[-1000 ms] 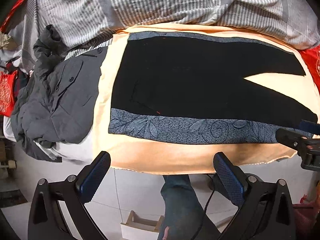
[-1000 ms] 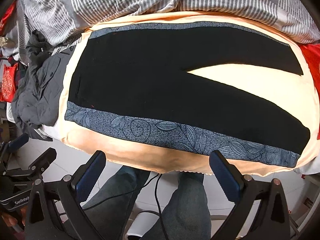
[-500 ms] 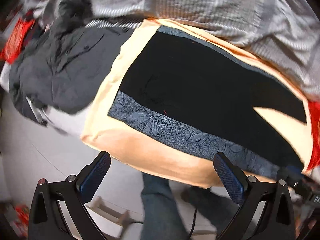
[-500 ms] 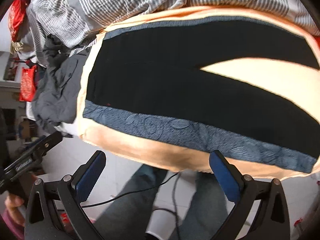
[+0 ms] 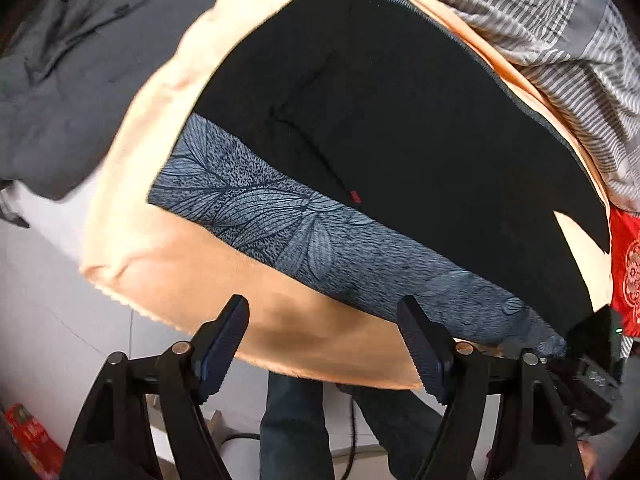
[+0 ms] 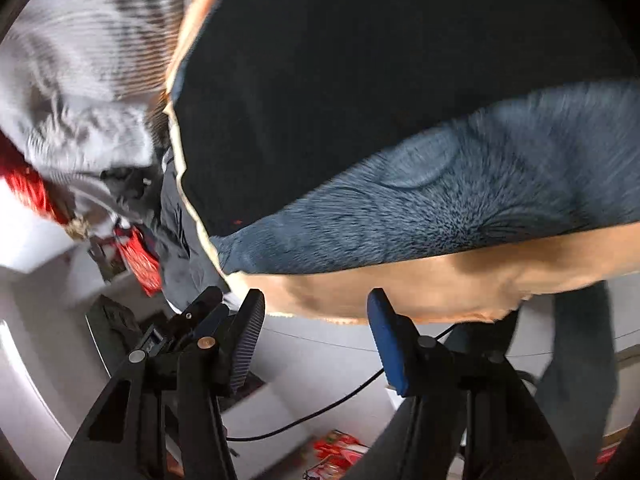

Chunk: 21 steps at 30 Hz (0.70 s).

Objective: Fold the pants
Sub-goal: 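Grasp the grey waistband with the left gripper while the right gripper grasps the waistband too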

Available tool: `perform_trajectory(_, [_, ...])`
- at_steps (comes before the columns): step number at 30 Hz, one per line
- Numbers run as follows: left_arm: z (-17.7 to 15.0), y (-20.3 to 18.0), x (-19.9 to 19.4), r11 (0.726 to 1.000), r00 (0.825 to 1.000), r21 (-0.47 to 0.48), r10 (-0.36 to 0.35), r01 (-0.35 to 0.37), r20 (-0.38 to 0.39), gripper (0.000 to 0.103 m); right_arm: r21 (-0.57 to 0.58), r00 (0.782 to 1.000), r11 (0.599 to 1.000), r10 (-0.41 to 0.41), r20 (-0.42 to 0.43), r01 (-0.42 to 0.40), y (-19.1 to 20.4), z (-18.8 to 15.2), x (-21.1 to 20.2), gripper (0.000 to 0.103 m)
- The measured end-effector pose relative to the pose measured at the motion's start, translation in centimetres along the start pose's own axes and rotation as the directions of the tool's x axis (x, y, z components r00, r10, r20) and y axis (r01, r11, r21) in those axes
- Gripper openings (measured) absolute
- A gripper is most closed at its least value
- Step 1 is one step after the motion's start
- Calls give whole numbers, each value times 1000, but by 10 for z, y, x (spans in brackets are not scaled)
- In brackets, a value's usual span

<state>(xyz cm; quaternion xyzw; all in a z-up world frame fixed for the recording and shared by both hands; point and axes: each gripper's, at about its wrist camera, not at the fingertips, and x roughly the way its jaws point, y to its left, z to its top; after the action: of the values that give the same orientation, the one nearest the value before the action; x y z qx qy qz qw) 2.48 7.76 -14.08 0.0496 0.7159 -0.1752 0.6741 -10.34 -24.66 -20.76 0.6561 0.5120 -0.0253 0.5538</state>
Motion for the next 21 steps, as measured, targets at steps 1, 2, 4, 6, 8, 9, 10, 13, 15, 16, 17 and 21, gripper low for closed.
perform_trajectory(1, [1, 4, 6, 1000, 1000, -3, -17, 17, -7, 78, 15, 1000, 1000, 7, 6, -7, -8, -1, 8, 59])
perform_trajectory(2, [1, 8, 10, 999, 999, -8, -33, 33, -9, 78, 30, 1000, 1000, 8, 10, -9, -15, -3, 14, 64])
perform_trajectory(4, [4, 15, 16, 998, 998, -20, -63, 63, -8, 85, 64, 999, 997, 38, 30, -40, -29, -3, 21, 77])
perform_trajectory(6, [5, 20, 20, 997, 997, -28, -77, 77, 16, 90, 71, 995, 995, 70, 78, -75, -39, -1, 21, 77])
perform_trajectory(8, [7, 23, 24, 996, 996, -26, -89, 90, 17, 90, 75, 985, 989, 120, 121, -130, -49, 3, 21, 79])
perform_trajectory(9, [9, 26, 26, 994, 995, -30, -103, 104, 14, 90, 79, 979, 983, 152, 138, -164, -51, 5, 21, 79])
perform_trajectory(10, [10, 29, 28, 992, 993, -43, -120, 120, 13, 90, 71, 970, 977, 189, 153, -202, -52, 6, 20, 79])
perform_trajectory(13, [10, 36, 31, 983, 986, -83, -166, 167, 11, 90, 20, 945, 958, 278, 171, -285, -43, 7, 14, 71])
perform_trajectory(15, [7, 41, 31, 976, 981, -98, -196, 195, 6, 90, -4, 933, 949, 311, 181, -315, -34, 9, 10, 71])
perform_trajectory(16, [6, 42, 31, 972, 978, -104, -210, 209, 3, 90, -4, 931, 947, 317, 178, -322, -32, 9, 13, 71])
perform_trajectory(17, [5, 43, 32, 969, 975, -111, -223, 222, 0, 90, 2, 932, 947, 317, 174, -322, -29, 11, 16, 68])
perform_trajectory(21, [7, 43, 31, 949, 958, -137, -285, 284, 13, 90, 27, 926, 936, 343, 159, -352, -20, 16, 14, 19])
